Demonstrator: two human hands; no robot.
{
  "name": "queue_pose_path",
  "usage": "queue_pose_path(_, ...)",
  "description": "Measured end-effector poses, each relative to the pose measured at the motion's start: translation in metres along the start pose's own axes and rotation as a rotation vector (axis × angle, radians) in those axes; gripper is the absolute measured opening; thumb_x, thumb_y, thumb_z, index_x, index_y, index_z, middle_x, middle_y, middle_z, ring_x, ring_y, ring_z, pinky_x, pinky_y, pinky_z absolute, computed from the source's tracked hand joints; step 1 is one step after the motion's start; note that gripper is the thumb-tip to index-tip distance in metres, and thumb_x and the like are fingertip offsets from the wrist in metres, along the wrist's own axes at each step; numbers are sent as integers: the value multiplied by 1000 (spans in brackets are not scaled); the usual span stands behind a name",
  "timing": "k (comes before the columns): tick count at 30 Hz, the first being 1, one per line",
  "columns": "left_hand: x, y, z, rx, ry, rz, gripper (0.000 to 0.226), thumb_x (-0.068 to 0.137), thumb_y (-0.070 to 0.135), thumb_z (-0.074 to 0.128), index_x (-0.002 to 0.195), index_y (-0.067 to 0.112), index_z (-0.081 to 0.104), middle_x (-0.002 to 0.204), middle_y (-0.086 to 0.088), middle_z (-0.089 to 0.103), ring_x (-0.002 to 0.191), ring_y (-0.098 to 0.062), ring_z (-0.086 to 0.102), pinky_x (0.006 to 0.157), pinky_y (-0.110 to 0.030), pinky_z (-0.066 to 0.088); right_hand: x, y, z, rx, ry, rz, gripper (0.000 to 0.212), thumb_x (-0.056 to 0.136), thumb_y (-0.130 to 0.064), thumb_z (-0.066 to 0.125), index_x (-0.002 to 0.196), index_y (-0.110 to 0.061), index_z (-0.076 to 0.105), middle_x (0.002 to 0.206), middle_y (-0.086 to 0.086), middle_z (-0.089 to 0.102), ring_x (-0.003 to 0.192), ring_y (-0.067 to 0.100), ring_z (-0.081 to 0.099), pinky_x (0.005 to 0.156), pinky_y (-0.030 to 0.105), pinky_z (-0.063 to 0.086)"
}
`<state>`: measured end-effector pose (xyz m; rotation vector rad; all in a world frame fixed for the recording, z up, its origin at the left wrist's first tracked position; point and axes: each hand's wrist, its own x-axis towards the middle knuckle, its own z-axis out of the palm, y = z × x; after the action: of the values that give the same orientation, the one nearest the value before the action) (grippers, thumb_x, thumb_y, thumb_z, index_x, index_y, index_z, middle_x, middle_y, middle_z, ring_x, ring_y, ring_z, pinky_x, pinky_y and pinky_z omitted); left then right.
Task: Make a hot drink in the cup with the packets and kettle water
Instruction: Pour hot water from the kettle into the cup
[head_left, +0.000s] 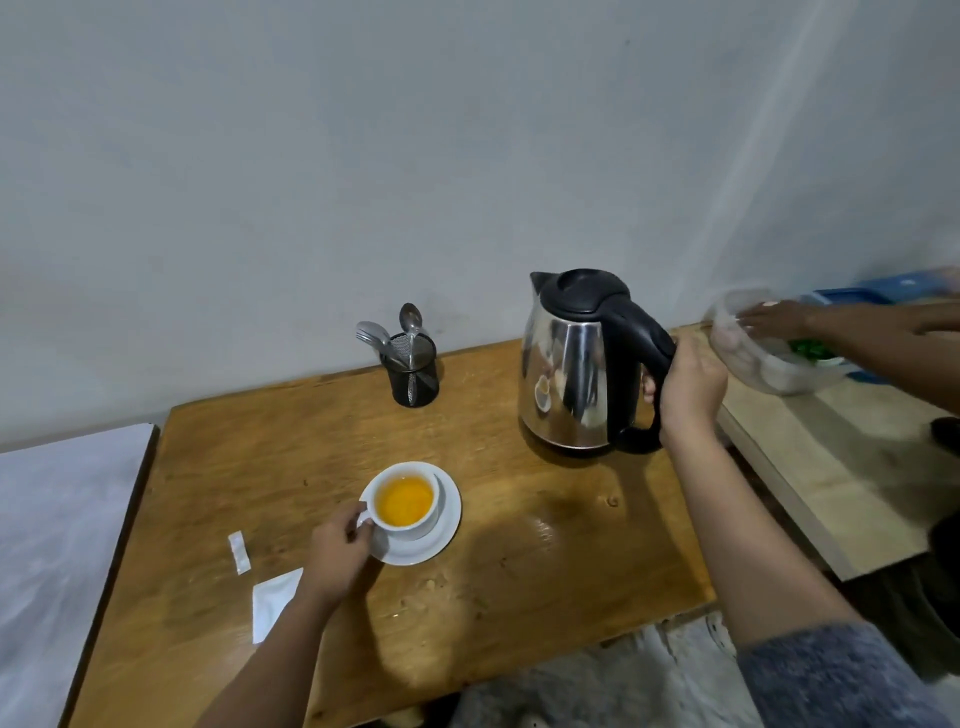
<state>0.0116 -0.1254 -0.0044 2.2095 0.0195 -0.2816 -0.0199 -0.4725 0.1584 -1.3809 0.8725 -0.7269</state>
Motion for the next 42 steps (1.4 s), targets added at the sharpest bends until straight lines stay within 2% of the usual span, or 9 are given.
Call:
queue_pose_path(2, -3, 2, 4, -53, 31, -12, 22, 88, 10, 53, 108, 16, 63, 106, -10, 66, 96, -26, 59, 84, -41, 48, 2, 2, 5, 27, 88, -16, 39, 95, -23, 43, 56, -16, 44, 52, 0, 46, 28, -2, 44, 33, 11, 36)
queue_pose_path(4, -5, 2, 7, -69, 60, -20, 21, 89, 12, 54, 107, 18, 63, 106, -9, 66, 97, -26, 60, 86, -44, 50, 4, 5, 9, 78, 138, -38, 43, 96, -21, 42, 54, -16, 40, 51, -1, 44, 27, -4, 41, 32, 8, 32)
queue_pose_path(8, -6, 1, 12, -80, 101, -42, 21, 89, 15, 54, 108, 20, 63, 106, -6, 66, 98, -26, 59, 87, -45, 50, 14, 14, 12, 157, 197, -14, 43, 95, -24, 43, 53, -17, 42, 48, -2, 47, 31, 0, 43, 38, 17, 36)
queue_pose_path(12, -5, -2, 16, -81, 134, -56, 21, 89, 16, 54, 108, 18, 62, 109, -8, 65, 99, -26, 58, 86, -46, 49, 31, 29, 9, 171, 207, 42, 39, 93, -27, 43, 56, -16, 49, 52, 3, 53, 43, 13, 49, 46, 27, 41)
queue_pose_path(20, -5, -3, 21, -92, 182, -70, 19, 89, 14, 55, 106, 14, 63, 107, -10, 64, 98, -28, 58, 83, -44, 48, 40, 46, 9, 149, 253, 86, 41, 92, -19, 40, 52, -16, 43, 48, 2, 46, 38, 10, 44, 44, 25, 38)
queue_pose_path(27, -4, -2, 20, -105, 192, -40, 17, 88, 14, 57, 103, 13, 64, 105, -13, 64, 95, -28, 57, 81, -43, 47, 53, 48, 5, 70, 170, 46, 38, 93, -19, 38, 56, -16, 45, 51, 5, 47, 43, 15, 46, 45, 28, 38)
queue_pose_path(32, -5, 1, 17, -116, 176, -17, 27, 77, 28, 52, 99, 18, 64, 99, -10, 65, 92, -28, 58, 81, -48, 49, 61, 41, 4, 87, 137, 45, 36, 92, -17, 38, 56, -16, 41, 50, 1, 43, 28, 1, 41, 39, 21, 36)
queue_pose_path(38, -1, -3, 15, -87, 148, -15, 20, 87, 8, 57, 106, 10, 65, 105, -13, 65, 96, -29, 58, 83, -46, 48, 58, 42, 2, 44, 106, -12, 41, 96, -13, 34, 55, -15, 36, 53, 2, 38, 26, -2, 40, 32, 10, 30)
queue_pose_path(42, -1, -5, 14, -74, 145, -11, 20, 87, 8, 57, 105, 10, 65, 104, -13, 66, 96, -29, 58, 82, -45, 48, 52, 50, -1, -1, 84, -5, 39, 97, -17, 34, 58, -17, 38, 56, 0, 41, 40, 3, 44, 43, 18, 35)
